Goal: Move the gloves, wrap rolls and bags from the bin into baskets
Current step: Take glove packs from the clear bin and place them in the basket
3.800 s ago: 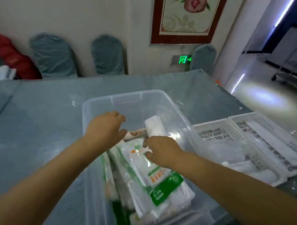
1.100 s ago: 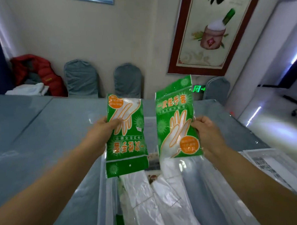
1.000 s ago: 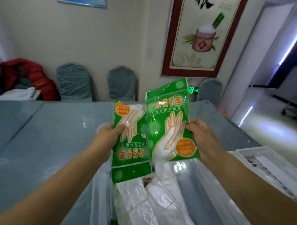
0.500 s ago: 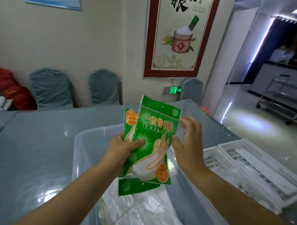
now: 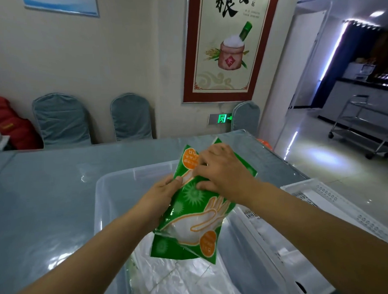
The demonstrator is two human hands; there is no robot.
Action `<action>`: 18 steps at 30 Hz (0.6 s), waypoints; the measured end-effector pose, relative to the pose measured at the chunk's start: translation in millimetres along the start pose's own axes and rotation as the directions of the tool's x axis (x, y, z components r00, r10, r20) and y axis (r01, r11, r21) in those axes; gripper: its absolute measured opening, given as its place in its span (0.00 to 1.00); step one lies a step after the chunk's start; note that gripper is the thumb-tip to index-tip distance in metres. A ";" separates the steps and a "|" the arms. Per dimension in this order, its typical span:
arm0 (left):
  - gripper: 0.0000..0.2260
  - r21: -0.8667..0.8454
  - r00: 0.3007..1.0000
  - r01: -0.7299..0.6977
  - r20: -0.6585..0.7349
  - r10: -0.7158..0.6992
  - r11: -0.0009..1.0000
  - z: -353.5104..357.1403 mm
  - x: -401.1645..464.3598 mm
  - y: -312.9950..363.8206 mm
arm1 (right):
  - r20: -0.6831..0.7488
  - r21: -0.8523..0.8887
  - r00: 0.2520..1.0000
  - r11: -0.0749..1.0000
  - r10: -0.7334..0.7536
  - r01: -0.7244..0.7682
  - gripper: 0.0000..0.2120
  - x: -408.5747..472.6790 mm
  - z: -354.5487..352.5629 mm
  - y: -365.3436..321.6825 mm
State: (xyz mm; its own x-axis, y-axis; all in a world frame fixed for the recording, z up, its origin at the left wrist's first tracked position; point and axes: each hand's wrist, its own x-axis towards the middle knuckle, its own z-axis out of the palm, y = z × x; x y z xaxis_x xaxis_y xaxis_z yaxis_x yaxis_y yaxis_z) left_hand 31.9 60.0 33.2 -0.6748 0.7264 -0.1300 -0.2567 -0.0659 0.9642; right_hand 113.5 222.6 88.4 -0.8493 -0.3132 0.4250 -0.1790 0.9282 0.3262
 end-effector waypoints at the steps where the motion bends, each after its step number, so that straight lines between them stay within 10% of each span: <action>1: 0.10 -0.022 1.000 0.011 0.005 -0.011 1.000 -1.8 1.0 0.2 | 0.009 0.003 1.000 1.000 -0.003 0.003 0.13 0.1 -0.8 3.4; 6: 0.10 -0.179 0.992 -0.013 -0.124 -0.009 0.984 -21.9 12.2 15.1 | -0.034 0.116 0.954 0.949 0.299 -0.293 0.12 -12.6 -10.7 43.5; 10: 0.12 -0.314 0.980 -0.038 -0.197 -0.026 0.949 -19.0 22.4 23.7 | -0.094 0.384 0.748 0.717 0.657 -0.582 0.09 -15.4 -4.3 63.4; 13: 0.14 -0.339 0.981 -0.055 -0.192 -0.012 0.939 5.7 32.1 22.8 | 0.074 0.699 0.625 0.406 0.777 -0.589 0.10 -3.9 8.6 59.3; 18: 0.22 -0.416 0.973 -0.157 -0.223 0.067 0.896 68.7 50.9 24.1 | 0.141 0.791 0.557 0.245 0.819 -0.560 0.11 -12.4 23.9 68.5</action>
State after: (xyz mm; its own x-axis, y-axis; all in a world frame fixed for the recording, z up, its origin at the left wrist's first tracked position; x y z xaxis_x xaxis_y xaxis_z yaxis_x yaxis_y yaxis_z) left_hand 38.9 142.4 65.7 -0.8276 0.5497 -0.1136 -0.4122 -0.4577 0.7878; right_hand 99.9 294.9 85.2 -0.6894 0.6138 0.3847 0.0391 0.5618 -0.8263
